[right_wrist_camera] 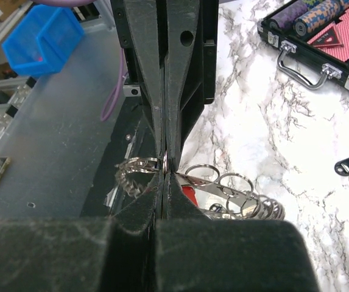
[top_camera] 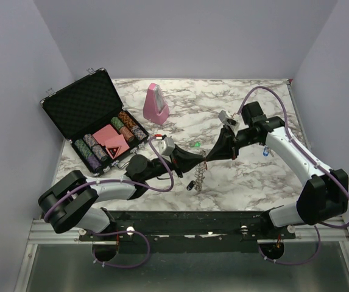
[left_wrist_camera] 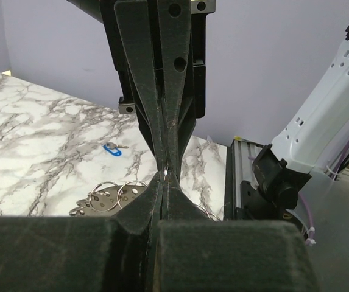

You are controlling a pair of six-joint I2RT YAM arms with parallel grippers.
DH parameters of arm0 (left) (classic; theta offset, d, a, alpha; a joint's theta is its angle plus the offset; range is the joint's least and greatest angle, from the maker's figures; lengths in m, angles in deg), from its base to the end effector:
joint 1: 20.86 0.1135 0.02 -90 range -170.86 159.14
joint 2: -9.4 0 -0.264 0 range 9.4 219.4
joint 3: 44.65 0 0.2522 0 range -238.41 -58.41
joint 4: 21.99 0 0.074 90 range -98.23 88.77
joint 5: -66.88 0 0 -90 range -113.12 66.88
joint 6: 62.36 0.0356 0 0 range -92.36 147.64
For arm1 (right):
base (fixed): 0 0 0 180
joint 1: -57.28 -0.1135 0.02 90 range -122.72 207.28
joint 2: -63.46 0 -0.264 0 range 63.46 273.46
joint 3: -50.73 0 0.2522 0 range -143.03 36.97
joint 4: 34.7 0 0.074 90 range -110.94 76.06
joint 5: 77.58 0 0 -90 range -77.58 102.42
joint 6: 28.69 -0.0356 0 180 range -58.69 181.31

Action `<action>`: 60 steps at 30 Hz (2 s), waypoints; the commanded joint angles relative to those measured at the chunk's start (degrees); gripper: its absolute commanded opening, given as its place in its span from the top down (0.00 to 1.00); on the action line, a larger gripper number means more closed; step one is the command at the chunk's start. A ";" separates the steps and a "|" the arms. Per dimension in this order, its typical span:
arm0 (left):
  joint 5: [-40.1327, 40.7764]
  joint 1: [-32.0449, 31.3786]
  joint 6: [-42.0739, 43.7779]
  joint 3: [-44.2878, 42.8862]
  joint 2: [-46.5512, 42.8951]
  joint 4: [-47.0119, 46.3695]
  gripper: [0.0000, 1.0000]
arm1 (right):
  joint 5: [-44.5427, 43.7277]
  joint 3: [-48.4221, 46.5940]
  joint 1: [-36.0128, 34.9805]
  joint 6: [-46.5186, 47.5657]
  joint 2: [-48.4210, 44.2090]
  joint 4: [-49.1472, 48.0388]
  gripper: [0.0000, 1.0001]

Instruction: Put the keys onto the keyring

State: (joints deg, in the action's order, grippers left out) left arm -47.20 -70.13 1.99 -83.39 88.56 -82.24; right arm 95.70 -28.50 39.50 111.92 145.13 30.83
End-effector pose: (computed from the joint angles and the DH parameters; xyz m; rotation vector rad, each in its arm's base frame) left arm 0.1603 -0.2084 0.2454 0.6644 1.2134 -1.3703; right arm 0.2397 0.1140 0.2915 -1.3587 1.4063 1.5373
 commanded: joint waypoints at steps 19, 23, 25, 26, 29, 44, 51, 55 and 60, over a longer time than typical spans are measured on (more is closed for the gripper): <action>-11.96 4.01 22.65 -13.95 -15.35 56.25 0.29 | -22.20 -7.39 0.11 7.40 -0.98 11.25 1.00; -11.87 3.14 27.13 -17.73 -12.80 59.77 0.33 | -22.47 -7.48 0.11 7.22 -0.55 11.25 1.00; -11.26 2.35 28.63 -19.75 -11.31 61.70 0.34 | -22.73 -7.48 0.03 7.22 -0.37 11.25 1.00; -10.91 1.73 29.25 -20.72 -10.52 62.41 0.35 | -22.64 -7.48 0.03 7.22 -0.28 11.25 1.00; -9.50 0.15 30.66 -23.18 -7.88 63.99 0.39 | -22.47 -7.30 0.03 7.22 -0.28 11.25 1.00; -3.62 -2.84 32.68 -28.73 -1.90 67.60 0.63 | -21.59 -7.30 -0.06 7.93 -0.28 11.78 1.00; -2.64 -2.93 32.33 -29.08 -0.76 66.02 0.62 | -21.06 -7.30 -0.24 8.45 -0.11 12.22 1.00; -3.08 -3.02 31.98 -29.69 0.21 65.85 0.64 | -20.97 -7.21 -0.32 8.63 -0.02 12.39 1.00; -3.52 -3.19 31.63 -30.40 0.91 65.67 0.71 | -20.80 -7.21 -0.32 8.89 0.07 12.48 1.00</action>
State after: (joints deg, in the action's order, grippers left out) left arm -50.83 -72.76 33.71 -111.56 88.58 -15.80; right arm 73.30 -34.23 39.50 119.92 145.16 42.19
